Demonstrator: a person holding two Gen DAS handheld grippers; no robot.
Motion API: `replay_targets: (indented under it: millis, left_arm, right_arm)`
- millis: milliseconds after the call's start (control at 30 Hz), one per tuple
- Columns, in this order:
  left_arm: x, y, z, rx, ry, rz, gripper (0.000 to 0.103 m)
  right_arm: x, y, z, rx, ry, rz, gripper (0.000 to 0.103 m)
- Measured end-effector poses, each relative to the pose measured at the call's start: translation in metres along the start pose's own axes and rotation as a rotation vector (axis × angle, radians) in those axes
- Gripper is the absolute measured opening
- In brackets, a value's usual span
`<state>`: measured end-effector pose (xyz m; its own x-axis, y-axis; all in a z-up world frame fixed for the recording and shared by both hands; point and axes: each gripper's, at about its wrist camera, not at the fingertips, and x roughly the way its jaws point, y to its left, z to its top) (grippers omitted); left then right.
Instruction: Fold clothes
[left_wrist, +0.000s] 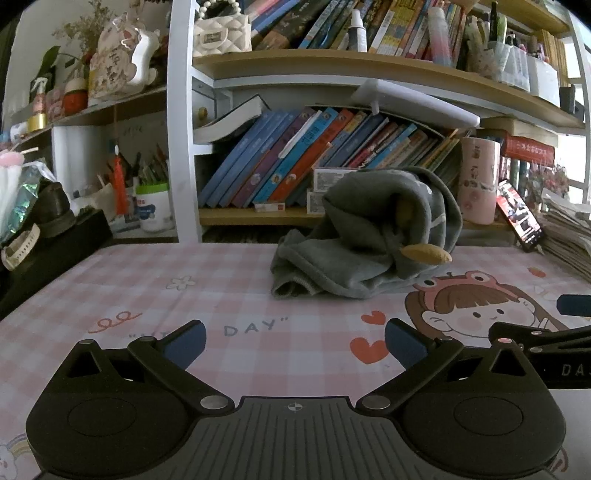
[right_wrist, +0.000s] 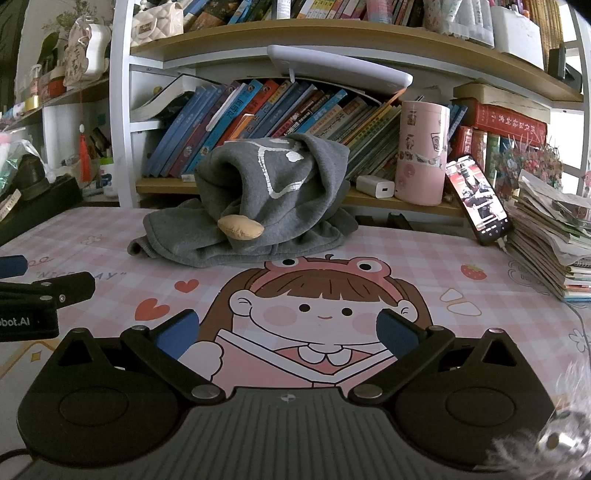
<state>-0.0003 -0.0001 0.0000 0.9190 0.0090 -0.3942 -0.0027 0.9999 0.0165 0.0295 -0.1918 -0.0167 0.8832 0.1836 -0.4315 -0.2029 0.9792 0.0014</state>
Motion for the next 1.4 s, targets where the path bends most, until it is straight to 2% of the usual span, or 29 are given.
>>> replay_targets:
  millis: [1400]
  left_arm:
    - [-0.0039,-0.0057,-0.0009,-0.002,0.001,0.014,0.103]
  right_arm:
    - [0.0008,-0.0001,0.0004,0.003,0.010,0.000,0.103]
